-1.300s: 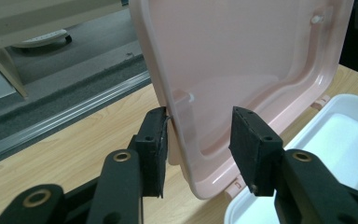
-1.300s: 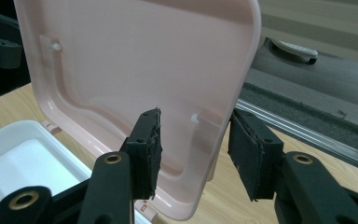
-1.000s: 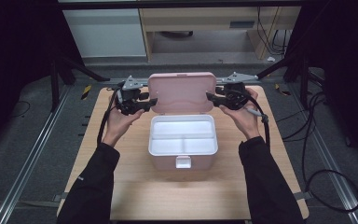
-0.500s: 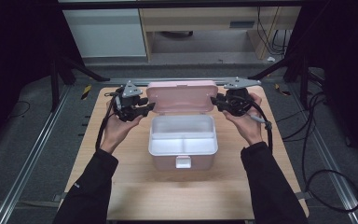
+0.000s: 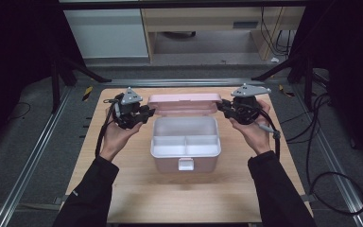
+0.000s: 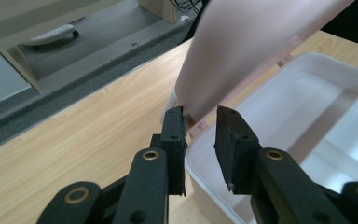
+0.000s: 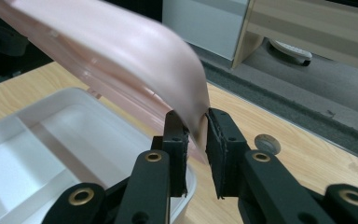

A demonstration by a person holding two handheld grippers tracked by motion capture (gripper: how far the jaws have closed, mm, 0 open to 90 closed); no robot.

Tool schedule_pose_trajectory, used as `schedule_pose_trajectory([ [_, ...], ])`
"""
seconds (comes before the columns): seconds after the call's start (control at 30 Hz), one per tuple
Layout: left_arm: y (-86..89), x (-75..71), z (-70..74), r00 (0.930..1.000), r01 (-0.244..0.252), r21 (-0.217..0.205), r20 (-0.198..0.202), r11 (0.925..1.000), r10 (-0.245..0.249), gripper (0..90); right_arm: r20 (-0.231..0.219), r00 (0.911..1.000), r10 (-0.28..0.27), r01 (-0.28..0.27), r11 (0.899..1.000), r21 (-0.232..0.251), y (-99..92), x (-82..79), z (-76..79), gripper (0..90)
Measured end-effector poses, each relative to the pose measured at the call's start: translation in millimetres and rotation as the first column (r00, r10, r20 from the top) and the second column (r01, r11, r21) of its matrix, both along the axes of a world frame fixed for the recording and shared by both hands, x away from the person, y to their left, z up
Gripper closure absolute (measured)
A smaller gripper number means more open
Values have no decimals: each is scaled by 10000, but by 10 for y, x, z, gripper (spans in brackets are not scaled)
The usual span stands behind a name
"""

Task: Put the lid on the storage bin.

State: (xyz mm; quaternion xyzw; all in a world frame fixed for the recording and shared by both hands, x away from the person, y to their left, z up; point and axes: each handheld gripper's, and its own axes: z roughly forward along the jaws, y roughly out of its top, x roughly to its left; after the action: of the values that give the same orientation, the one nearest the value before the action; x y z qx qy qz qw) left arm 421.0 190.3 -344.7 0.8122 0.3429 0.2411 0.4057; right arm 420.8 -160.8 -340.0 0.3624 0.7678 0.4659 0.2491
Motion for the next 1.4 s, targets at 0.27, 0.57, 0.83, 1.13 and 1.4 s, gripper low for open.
schedule_pose_trajectory([
  [0.27,-5,-133,-46,9999,134,235,-57,9996,-132,725,-46,9998,213,-212,9996,206,-41,-148,-114,775],
  [0.57,18,-297,-175,9993,334,269,-165,9991,-330,704,-141,9989,438,-437,9990,61,-52,-327,-276,741],
  [0.83,33,-440,-303,9994,242,232,-265,9994,-236,664,-207,9988,453,-453,9990,-2,-78,-480,-407,657],
  [1.13,77,-529,-347,9994,204,194,-294,9996,-198,582,-364,9989,292,-310,9982,-508,-128,-590,-450,538],
  [1.4,111,-609,-429,9987,58,635,-512,9980,-26,538,-632,9974,351,-395,9968,-696,-153,-673,-559,509],
])
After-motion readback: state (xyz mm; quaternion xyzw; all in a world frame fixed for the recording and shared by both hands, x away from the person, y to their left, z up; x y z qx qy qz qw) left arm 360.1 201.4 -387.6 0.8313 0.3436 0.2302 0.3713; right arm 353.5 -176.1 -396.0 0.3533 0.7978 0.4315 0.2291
